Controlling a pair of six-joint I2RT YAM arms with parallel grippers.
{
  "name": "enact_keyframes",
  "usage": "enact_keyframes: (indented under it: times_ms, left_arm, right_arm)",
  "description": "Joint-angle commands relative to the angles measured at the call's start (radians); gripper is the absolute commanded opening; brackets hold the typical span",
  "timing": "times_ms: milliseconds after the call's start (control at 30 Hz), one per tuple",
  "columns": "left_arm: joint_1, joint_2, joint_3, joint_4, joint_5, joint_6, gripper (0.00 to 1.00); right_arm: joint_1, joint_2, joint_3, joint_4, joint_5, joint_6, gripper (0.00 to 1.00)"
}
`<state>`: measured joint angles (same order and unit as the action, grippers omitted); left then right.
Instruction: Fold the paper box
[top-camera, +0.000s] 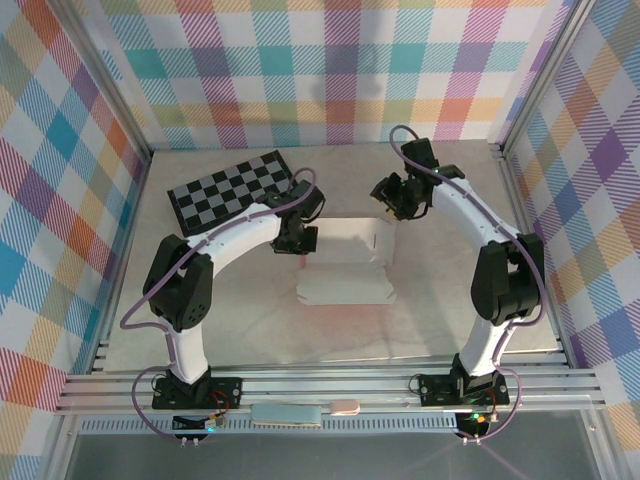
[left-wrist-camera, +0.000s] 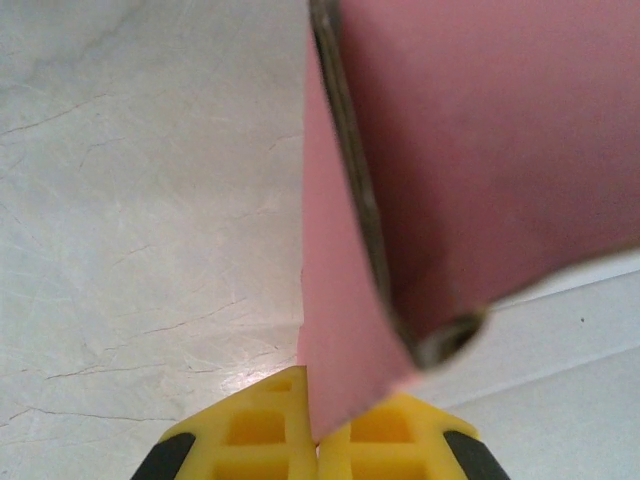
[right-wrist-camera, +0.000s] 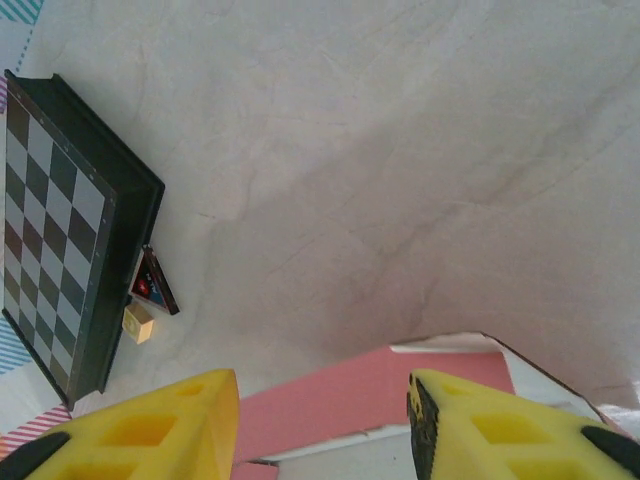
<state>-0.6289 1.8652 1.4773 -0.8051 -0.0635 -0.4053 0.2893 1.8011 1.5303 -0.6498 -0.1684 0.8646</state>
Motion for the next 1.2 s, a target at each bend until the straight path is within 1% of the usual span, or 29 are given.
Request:
enact_keyframes:
  times_ms: [0, 100, 267, 467, 533, 733, 967, 1067, 1167]
  left_arm:
    - [-0.008, -0.036, -0.009, 0.009, -0.029, 0.013, 0.00]
    - [-0.011, -0.037, -0.005, 0.010, -0.036, 0.013, 0.00]
    - [-0.012, -0.034, -0.001, 0.014, -0.042, 0.012, 0.00]
    - [-0.015, -0.024, 0.011, 0.017, -0.038, 0.015, 0.00]
    - [-0.017, -0.023, 0.014, 0.020, -0.035, 0.016, 0.00]
    - [-0.022, -0.021, 0.015, 0.021, -0.035, 0.015, 0.00]
    - [-0.026, -0.029, 0.016, 0.030, -0.043, 0.010, 0.00]
    - [-0.026, -0.037, 0.011, 0.035, -0.051, 0.001, 0.00]
    - [-0.028, -0.054, 0.005, 0.040, -0.067, -0.006, 0.00]
  right_arm:
    - [0.006, 0.032, 0.043, -0.047, 0.003, -0.033, 0.47]
    - [0.015, 0.030, 0.018, -0.065, 0.007, -0.023, 0.47]
    - [0.018, 0.000, -0.063, -0.036, 0.006, 0.006, 0.47]
    - [0.027, 0.009, -0.068, -0.032, -0.012, 0.022, 0.46]
    - [0.028, 0.012, -0.071, -0.018, -0.021, 0.033, 0.45]
    - [0.029, 0.006, -0.069, 0.024, -0.088, 0.113, 0.36]
    - [0.030, -0.020, -0.071, 0.064, -0.102, 0.207, 0.18]
    - [0.031, -0.037, -0.082, 0.088, -0.101, 0.244, 0.17]
    - [0.030, -0.091, -0.114, 0.130, -0.068, 0.264, 0.17]
